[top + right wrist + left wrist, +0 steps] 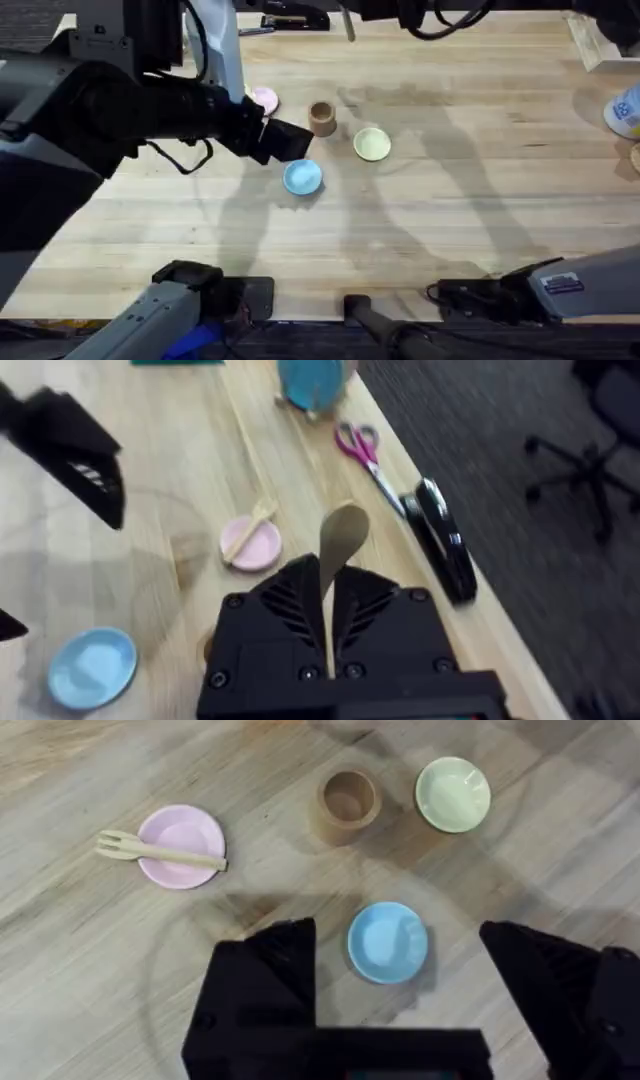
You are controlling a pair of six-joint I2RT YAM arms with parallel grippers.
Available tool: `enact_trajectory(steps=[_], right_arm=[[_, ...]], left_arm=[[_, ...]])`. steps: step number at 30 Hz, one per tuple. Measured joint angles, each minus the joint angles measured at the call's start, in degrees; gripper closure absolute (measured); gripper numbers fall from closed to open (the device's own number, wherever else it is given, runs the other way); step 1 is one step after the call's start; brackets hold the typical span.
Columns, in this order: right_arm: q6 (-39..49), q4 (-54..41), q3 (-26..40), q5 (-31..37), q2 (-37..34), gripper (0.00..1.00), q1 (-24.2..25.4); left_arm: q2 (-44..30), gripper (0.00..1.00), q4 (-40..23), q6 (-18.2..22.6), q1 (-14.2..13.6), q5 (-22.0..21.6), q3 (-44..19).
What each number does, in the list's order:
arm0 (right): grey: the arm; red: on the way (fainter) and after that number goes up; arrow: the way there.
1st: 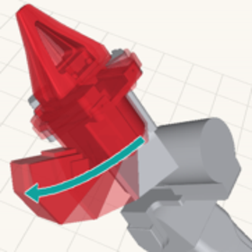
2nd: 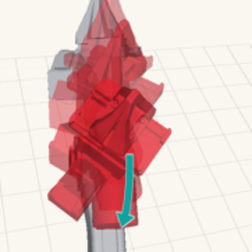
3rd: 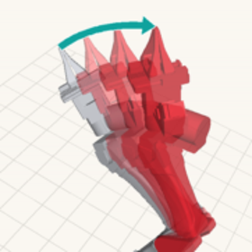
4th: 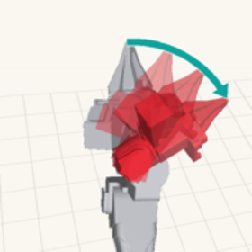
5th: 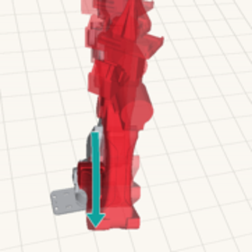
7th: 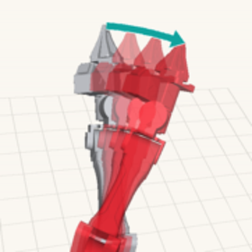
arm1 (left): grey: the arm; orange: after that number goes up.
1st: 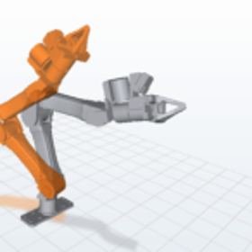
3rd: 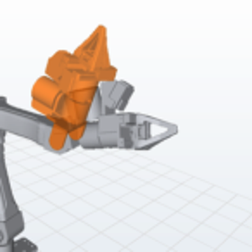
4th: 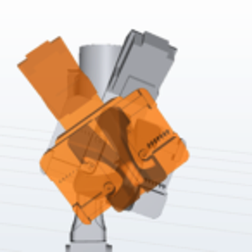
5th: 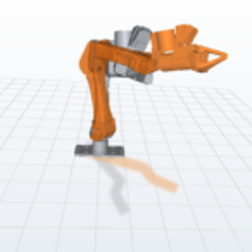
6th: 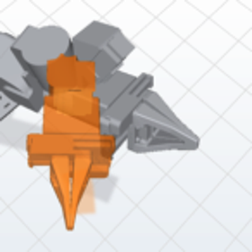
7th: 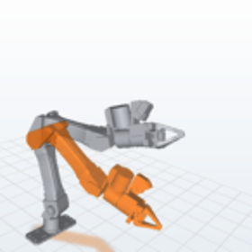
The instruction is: Pick up a utensil and set it on the pink plate, then put the other utensil in the container.
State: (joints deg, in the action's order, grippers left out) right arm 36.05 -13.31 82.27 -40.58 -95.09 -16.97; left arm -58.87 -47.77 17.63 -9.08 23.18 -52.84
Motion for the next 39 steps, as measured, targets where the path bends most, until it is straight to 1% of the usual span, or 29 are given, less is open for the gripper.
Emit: enact_trajectory(steps=[4,14,18,22,28,32,39], right_arm=[[-0.26,6.89,-3.15,-5.42,0.04,0.968,0.36],[-3.44,29.20,-14.85,-18.33,0.11,0.968,3.31],[-4.13,30.17,-17.73,-20.79,0.11,0.968,3.65],[-4.35,30.23,-19.26,-21.83,0.11,0.968,3.65],[-4.37,31.65,-19.41,-24.88,0.11,0.968,3.61],[-4.35,35.27,-19.45,-26.07,-0.32,0.968,3.50],[-4.36,38.81,-19.45,-27.78,-4.48,0.968,3.21]], left_arm=[[0.00,0.005,0.00,0.00,0.00,0.00,0.00],[0.00,0.005,0.00,0.00,0.00,0.00,0.00],[0.00,0.004,0.02,0.00,0.00,0.00,0.00],[0.00,0.005,0.01,-0.01,0.00,0.00,0.00],[0.00,0.004,0.01,0.00,0.00,0.00,0.00],[0.00,0.004,0.00,-0.01,0.00,0.00,0.00],[0.00,0.005,0.02,0.00,0.00,0.00,0.00]])
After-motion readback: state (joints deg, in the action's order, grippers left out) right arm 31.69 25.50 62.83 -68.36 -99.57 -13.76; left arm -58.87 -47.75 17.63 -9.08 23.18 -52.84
